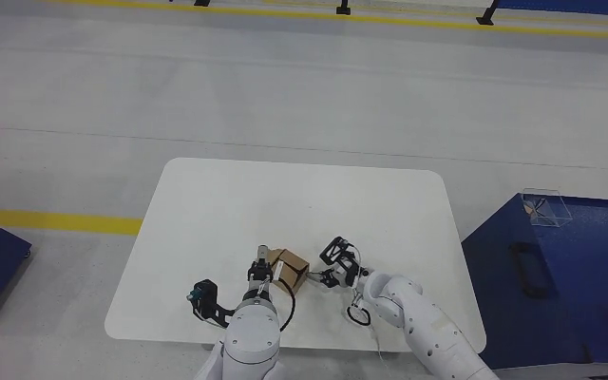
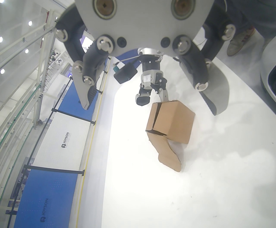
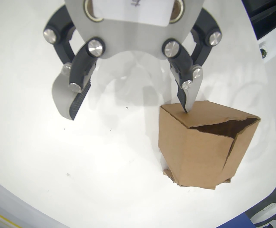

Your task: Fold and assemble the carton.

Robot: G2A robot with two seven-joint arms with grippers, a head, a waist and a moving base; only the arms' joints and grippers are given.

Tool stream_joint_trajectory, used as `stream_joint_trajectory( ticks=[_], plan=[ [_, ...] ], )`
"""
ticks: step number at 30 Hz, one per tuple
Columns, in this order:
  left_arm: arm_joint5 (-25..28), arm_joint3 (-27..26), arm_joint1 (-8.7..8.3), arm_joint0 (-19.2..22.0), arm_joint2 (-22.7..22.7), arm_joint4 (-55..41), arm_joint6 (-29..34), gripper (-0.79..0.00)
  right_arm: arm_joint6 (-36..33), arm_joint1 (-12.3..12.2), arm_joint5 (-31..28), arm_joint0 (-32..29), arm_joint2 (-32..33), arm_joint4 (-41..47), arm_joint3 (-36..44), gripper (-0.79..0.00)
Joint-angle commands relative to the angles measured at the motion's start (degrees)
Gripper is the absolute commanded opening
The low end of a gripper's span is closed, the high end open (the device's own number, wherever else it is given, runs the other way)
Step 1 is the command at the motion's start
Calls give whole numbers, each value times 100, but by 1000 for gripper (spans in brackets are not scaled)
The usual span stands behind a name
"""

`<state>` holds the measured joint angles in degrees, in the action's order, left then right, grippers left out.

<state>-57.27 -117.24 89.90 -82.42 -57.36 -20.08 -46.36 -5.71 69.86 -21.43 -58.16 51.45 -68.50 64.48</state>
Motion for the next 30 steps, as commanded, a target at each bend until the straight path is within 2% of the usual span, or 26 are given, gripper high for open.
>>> stream_joint_trajectory(
  ticks=[1,20,25,30],
  plan=[
    [0,-2,0,0,0,0,0,0,30,51,107,94,-61,30,-120,0],
    [0,-2,0,0,0,0,0,0,342,528,377,822,-476,523,-1132,0],
    [0,-2,0,0,0,0,0,0,323,568,241,808,-340,944,-1299,0],
    [0,-2,0,0,0,0,0,0,323,568,241,808,-340,944,-1299,0]
  ],
)
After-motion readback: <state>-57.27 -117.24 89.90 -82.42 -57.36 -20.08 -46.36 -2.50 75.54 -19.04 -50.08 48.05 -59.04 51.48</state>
